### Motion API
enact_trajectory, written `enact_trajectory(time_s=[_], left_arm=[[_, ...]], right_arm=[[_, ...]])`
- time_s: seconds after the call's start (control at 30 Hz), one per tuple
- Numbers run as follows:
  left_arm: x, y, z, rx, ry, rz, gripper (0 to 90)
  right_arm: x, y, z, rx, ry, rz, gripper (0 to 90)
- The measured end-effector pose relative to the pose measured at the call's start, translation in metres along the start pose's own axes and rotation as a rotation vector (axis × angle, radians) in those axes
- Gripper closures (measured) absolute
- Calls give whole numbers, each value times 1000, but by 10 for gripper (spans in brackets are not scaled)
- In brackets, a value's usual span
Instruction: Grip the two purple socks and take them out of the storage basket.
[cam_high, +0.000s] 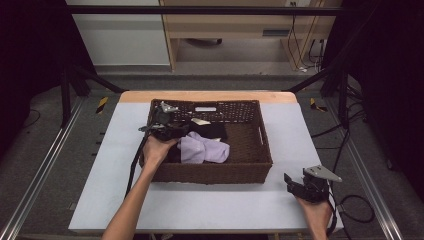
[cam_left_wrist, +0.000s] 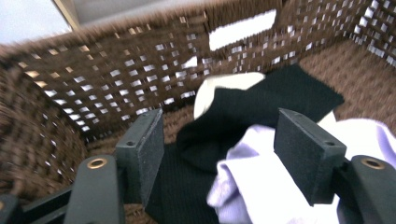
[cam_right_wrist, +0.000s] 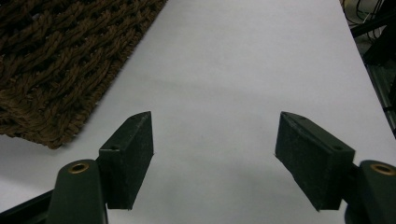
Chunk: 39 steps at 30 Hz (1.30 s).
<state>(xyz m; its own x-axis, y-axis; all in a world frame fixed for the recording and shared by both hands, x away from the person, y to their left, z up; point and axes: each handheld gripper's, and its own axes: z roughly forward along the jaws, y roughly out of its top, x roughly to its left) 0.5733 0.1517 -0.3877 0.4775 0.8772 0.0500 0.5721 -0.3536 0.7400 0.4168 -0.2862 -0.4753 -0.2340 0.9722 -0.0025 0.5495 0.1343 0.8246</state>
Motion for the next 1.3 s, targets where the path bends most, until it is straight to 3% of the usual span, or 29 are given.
enact_trajectory(time_s=[0.1, 0.3, 0.53, 0.77, 0.9, 1.13, 1.3], left_arm=[[-2, -1, 5, 42, 2, 11, 332], [-2, -3, 13, 111, -2, -6, 331], [-6, -5, 19, 182, -9, 25, 334], [-2, -7, 27, 264, -41, -9, 406], [0, -8, 30, 305, -66, -33, 508], [0, -9, 27, 286, -101, -27, 779], [2, -7, 20, 217, -117, -35, 820]], right_arm=[[1, 0, 0, 5, -2, -2, 279], [1, 0, 1, 3, 0, -6, 279], [0, 0, 0, 6, -2, -5, 279], [0, -1, 1, 8, -2, -6, 279], [1, -1, 0, 7, 2, -7, 281], [0, -1, 0, 9, -2, -6, 281], [0, -1, 0, 7, -3, -4, 283]])
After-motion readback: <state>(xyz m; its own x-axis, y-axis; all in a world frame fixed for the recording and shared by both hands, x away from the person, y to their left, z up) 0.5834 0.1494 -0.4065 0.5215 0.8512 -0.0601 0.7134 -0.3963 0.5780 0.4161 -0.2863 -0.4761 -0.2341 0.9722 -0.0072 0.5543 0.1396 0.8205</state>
